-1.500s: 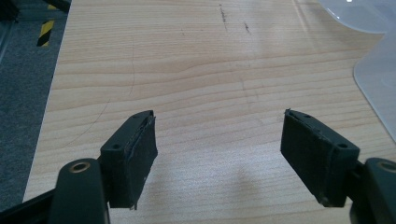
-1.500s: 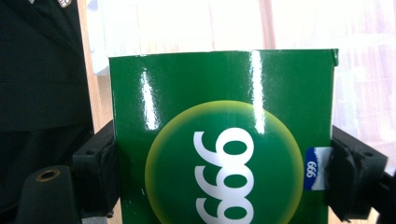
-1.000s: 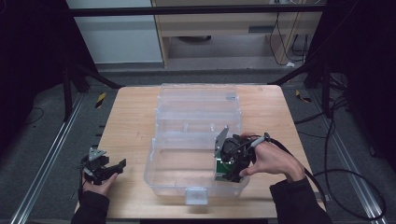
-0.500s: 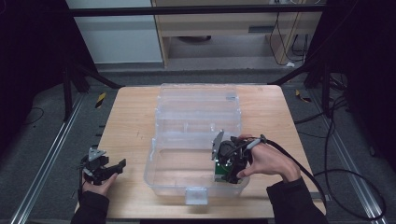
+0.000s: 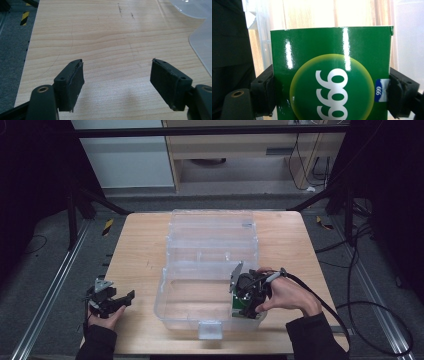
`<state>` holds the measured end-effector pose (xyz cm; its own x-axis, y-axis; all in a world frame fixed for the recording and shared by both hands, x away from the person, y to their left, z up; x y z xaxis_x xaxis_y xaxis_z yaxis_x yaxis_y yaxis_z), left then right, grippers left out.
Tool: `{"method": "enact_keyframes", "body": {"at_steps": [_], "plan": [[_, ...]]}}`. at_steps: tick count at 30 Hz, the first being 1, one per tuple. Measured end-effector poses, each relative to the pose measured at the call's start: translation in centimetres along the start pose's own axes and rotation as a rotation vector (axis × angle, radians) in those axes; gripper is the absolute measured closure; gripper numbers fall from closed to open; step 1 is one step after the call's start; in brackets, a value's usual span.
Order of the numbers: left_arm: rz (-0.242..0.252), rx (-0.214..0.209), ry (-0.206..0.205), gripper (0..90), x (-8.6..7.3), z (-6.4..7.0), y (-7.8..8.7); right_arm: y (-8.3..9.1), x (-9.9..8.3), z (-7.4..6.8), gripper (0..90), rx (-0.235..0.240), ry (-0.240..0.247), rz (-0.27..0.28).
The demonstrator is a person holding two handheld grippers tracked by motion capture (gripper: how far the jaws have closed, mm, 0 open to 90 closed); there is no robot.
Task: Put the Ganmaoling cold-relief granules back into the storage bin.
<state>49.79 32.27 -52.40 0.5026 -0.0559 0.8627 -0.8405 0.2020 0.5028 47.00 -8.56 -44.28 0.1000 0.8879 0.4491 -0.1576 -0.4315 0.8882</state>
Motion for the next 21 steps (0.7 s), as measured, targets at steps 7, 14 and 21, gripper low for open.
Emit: {"method": "enact_keyframes", "body": {"at_steps": [7, 14, 21], "plan": [[0.001, -0.001, 0.000, 26.2, 0.0, 0.0, 0.0, -0.8, -0.2, 0.0, 15.9, 0.003, 0.020, -0.023], [-0.001, -0.004, 0.000, 26.1, 0.0, 0.1, -0.1, -1.9, -0.9, 0.1, 15.6, 0.019, 0.001, 0.005], [-0.001, -0.003, 0.000, 26.2, 0.0, 0.0, 0.0, -2.7, -1.1, 0.3, 15.2, 0.019, 0.000, -0.016]]}}
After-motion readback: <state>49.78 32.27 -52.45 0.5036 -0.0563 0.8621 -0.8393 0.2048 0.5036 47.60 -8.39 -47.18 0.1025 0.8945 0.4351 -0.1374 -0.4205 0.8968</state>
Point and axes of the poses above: each handheld gripper's, and its own axes: y roughly backward along the jaws, x roughly out of its top, z roughly to its right, the point moved 7 cm from there along -y, roughly forward along the jaws, and after that the axes turned 11 degrees about z, right-handed, at the moved point
